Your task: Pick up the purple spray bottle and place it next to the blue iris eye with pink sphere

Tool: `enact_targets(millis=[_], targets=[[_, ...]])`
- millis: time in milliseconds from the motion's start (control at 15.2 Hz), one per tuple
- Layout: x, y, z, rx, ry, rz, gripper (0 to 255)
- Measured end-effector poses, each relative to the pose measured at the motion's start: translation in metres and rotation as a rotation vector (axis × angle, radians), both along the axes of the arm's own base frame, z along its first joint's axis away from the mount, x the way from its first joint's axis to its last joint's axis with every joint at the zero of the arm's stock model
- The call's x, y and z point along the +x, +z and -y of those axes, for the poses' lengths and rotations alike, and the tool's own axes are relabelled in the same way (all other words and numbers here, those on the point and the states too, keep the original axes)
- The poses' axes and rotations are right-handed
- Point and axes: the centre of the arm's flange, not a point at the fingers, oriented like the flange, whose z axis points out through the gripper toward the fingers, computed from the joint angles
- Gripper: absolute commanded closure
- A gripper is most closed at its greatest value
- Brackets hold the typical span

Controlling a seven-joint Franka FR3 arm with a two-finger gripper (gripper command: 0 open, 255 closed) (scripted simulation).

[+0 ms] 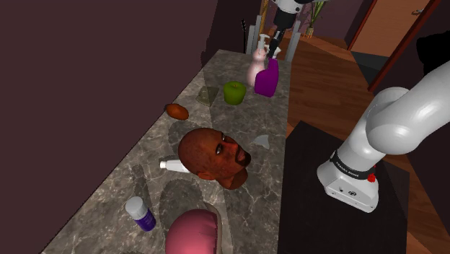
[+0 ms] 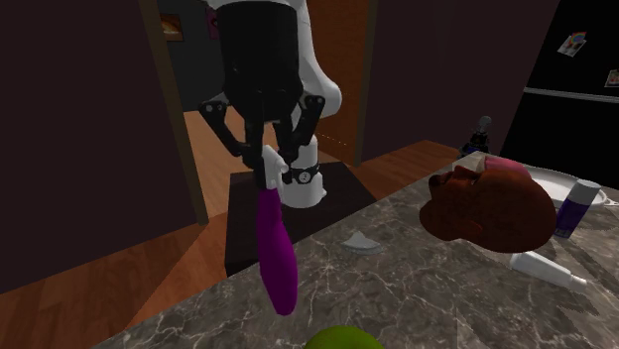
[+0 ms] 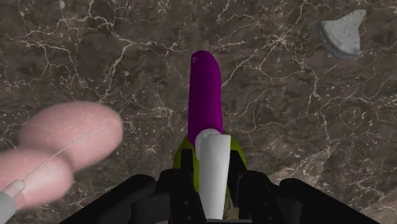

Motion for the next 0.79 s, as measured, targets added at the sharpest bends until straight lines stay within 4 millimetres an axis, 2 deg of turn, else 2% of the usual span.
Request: enact_targets(millis=[792], targets=[[0.0, 0.061, 0.0, 0.0, 0.0, 0.0, 255]])
